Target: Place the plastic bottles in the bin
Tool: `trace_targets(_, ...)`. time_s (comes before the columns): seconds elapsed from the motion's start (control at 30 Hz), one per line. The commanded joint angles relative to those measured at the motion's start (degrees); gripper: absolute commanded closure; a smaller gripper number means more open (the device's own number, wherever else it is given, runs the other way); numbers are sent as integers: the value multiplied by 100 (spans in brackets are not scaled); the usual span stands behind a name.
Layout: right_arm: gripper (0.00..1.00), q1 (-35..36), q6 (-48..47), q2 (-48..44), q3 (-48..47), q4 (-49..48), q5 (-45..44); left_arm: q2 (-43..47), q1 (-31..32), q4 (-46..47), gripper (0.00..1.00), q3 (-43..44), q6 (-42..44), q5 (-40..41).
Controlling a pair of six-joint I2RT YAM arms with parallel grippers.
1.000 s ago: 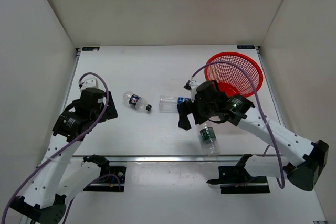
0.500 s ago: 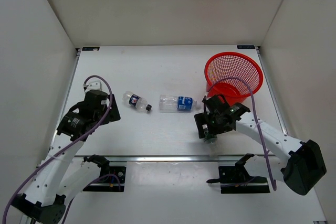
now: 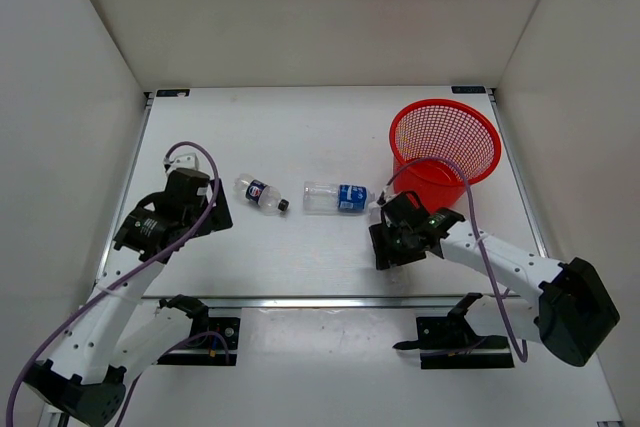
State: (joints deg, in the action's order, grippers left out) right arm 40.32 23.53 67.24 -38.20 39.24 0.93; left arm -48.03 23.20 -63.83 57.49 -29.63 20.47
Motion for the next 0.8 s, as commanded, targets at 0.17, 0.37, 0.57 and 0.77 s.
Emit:
trace_targets(0.17, 67, 125, -471, -422, -1627, -48, 810, 4, 62, 187, 2, 17, -17, -122)
trace_targets(0.37, 76, 346, -998, -159, -3287, -93, 1076, -144, 131, 556, 1, -195, -17, -219)
trace_targets(0.57, 73, -759, -1491, 184, -4520, -66, 462, -452, 176, 1433, 1, -362, -210, -359)
trace_targets(0.77, 73, -2352, -1737, 166, -4346, -619, 347, -1366, 387, 1848, 1, -98, -377, -122)
